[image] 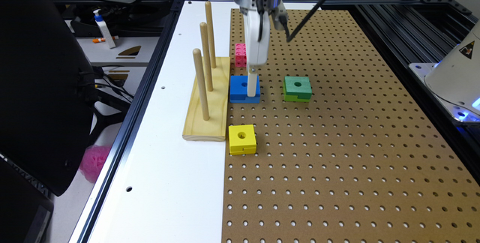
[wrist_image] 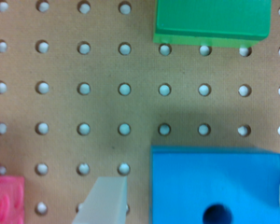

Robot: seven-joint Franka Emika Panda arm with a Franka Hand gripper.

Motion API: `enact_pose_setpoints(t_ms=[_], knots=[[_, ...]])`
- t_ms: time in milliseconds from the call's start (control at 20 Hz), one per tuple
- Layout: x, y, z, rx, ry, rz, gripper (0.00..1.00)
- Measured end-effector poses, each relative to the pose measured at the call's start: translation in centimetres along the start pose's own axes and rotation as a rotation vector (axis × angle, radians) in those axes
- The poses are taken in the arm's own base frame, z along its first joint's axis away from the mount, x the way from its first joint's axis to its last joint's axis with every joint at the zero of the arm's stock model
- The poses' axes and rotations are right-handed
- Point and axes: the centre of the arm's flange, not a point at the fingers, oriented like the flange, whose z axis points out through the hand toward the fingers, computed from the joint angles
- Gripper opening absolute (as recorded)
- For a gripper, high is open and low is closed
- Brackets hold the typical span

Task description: Pick up blue block.

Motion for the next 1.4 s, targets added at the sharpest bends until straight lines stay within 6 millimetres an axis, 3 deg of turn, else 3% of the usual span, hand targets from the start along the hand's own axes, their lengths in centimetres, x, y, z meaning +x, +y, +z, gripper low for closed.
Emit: enact_pose_setpoints(t_ms=[800, 950, 1400], knots=[[0.2, -1.5, 1.3, 0.012, -0.003, -0.003, 1.0], [0.1, -1.4, 2.7, 0.013, -0.006, -0.002, 1.0], [0.2, -1.6, 2.7, 0.015, -0.003, -0.001, 1.0]])
